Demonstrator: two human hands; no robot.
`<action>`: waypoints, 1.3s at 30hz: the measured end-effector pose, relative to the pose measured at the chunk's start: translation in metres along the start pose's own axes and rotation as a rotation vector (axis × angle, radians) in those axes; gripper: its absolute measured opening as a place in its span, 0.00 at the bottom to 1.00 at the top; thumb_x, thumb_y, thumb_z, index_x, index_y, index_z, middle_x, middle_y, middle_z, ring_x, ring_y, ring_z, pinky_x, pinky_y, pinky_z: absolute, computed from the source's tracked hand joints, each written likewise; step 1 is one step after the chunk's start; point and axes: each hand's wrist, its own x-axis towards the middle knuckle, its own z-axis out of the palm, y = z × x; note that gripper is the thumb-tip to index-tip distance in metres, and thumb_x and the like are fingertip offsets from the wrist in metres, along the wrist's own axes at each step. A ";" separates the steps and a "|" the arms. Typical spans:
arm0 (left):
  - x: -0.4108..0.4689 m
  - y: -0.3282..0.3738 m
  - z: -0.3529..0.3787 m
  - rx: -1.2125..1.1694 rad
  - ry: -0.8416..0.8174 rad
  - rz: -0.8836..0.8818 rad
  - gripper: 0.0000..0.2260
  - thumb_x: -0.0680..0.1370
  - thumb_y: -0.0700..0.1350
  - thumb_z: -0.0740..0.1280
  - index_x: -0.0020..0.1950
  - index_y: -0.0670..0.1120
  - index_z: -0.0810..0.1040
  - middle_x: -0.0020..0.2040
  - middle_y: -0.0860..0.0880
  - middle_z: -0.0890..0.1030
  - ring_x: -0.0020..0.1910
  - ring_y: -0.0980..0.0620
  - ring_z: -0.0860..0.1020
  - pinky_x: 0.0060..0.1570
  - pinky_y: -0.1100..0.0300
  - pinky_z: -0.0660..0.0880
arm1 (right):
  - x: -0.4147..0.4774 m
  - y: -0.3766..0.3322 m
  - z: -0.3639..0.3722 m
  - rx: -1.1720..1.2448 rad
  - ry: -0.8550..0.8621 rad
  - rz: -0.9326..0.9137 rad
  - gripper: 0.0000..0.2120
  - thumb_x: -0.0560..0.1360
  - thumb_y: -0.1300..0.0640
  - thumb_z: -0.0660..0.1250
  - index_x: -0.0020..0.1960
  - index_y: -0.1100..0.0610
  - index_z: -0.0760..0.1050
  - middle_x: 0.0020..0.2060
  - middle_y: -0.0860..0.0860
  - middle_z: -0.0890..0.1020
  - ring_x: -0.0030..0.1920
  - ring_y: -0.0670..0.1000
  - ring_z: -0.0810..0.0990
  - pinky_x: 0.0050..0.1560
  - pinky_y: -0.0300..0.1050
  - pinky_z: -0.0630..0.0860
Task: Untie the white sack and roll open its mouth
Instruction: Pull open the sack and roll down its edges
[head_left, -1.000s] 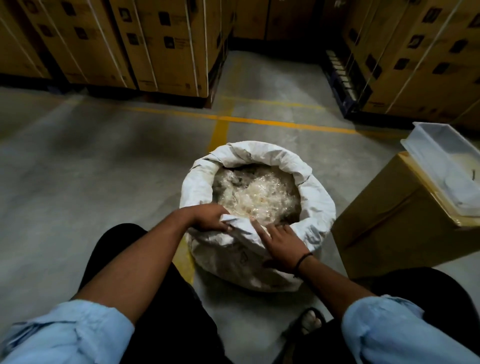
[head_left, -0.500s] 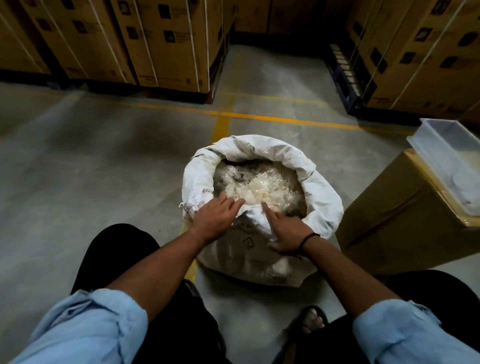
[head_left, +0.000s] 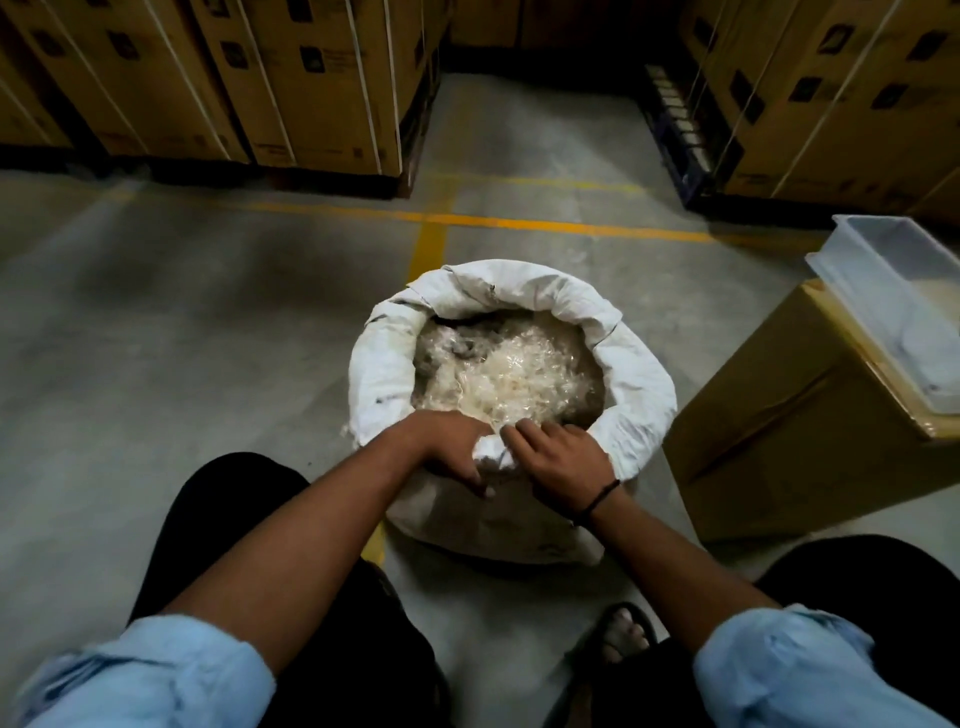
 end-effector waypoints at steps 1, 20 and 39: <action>0.005 0.002 0.007 0.044 0.044 -0.009 0.32 0.70 0.64 0.74 0.69 0.51 0.72 0.63 0.48 0.80 0.60 0.45 0.79 0.55 0.55 0.74 | -0.001 0.002 0.002 0.003 -0.002 0.006 0.17 0.74 0.58 0.58 0.61 0.58 0.74 0.46 0.54 0.79 0.34 0.58 0.77 0.30 0.49 0.72; 0.008 0.043 0.070 0.246 0.582 -0.180 0.61 0.52 0.87 0.41 0.66 0.44 0.71 0.56 0.41 0.78 0.56 0.41 0.75 0.60 0.43 0.63 | 0.009 0.104 -0.022 0.487 -0.183 1.107 0.55 0.63 0.25 0.68 0.79 0.49 0.48 0.75 0.59 0.59 0.74 0.64 0.58 0.72 0.63 0.59; 0.055 0.119 0.069 0.040 0.468 -0.211 0.34 0.75 0.57 0.67 0.72 0.40 0.57 0.55 0.41 0.82 0.52 0.40 0.82 0.48 0.50 0.76 | 0.012 0.165 0.000 1.606 -0.022 1.478 0.25 0.71 0.56 0.72 0.64 0.65 0.72 0.49 0.55 0.79 0.49 0.54 0.76 0.55 0.47 0.75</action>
